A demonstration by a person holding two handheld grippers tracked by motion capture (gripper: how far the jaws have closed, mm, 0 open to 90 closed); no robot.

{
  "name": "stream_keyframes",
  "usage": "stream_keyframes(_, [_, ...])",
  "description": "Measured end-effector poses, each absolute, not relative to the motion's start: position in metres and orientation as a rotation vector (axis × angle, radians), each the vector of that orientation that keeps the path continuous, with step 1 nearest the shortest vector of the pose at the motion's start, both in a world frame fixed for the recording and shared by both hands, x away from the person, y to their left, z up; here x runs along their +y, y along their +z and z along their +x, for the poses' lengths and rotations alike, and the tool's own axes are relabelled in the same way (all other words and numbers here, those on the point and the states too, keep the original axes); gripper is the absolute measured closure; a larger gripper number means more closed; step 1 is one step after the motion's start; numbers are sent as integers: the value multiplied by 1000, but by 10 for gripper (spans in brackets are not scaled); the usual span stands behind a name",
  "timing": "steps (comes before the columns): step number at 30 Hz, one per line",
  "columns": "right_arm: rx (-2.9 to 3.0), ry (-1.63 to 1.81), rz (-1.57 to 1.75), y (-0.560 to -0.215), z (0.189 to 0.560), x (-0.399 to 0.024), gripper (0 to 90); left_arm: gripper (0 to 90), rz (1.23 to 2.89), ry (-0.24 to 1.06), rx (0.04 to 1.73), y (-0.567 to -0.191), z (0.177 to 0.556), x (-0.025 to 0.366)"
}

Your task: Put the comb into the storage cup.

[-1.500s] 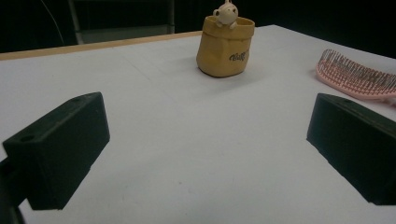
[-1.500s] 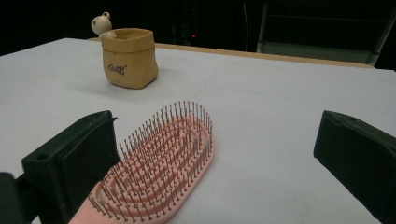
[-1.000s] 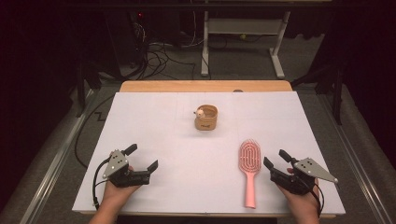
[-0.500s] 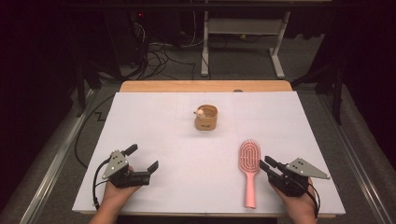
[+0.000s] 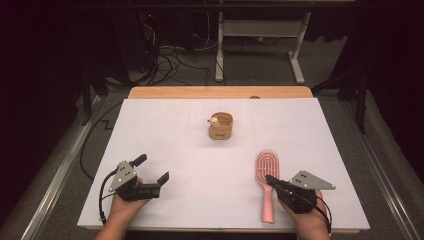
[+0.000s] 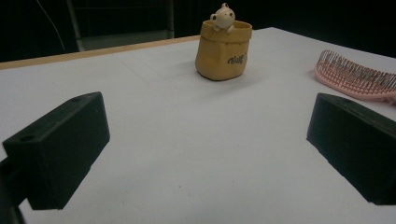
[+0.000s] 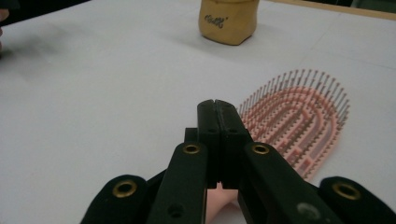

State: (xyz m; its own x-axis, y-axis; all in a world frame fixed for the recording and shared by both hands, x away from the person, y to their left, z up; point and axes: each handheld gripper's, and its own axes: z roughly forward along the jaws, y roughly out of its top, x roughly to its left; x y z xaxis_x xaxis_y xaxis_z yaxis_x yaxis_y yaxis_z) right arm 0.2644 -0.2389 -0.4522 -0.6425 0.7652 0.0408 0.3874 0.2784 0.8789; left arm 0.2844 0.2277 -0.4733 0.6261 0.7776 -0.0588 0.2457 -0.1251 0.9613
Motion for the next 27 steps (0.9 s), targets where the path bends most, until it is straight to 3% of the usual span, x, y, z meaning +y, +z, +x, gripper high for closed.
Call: stream_keyframes(27, [2404,1053,1055,-466,269,-213,900,0,1681,555,847,-475,285,227])
